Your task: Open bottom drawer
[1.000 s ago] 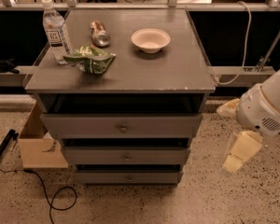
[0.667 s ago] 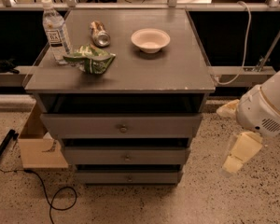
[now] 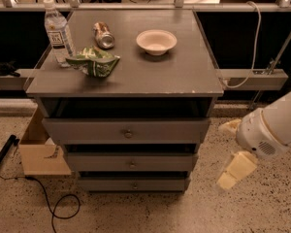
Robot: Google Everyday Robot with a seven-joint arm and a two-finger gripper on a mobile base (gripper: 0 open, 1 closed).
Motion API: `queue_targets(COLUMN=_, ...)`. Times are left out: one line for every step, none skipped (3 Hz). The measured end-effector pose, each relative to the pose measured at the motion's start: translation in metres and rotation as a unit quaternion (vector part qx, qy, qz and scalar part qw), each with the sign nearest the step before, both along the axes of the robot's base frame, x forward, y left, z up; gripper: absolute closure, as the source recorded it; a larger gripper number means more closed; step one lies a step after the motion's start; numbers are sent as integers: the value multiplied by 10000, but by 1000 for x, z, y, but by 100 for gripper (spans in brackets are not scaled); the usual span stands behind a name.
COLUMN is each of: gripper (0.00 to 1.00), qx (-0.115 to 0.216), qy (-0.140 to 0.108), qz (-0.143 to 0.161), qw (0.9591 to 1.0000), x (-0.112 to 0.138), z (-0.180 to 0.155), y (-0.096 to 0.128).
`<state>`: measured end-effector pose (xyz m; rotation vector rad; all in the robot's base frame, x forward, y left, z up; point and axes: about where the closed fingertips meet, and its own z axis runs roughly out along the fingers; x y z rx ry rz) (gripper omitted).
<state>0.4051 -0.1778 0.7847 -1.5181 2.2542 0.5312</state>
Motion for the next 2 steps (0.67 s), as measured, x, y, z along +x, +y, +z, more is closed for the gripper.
queue_targets(gripper=0, qx=360, qy=-94, qz=-393, qw=9985, x=-16, z=-48, y=15)
queue_targets(gripper=0, qx=356, qy=-102, qz=-407, qw=9985, x=-17, z=-50, y=15)
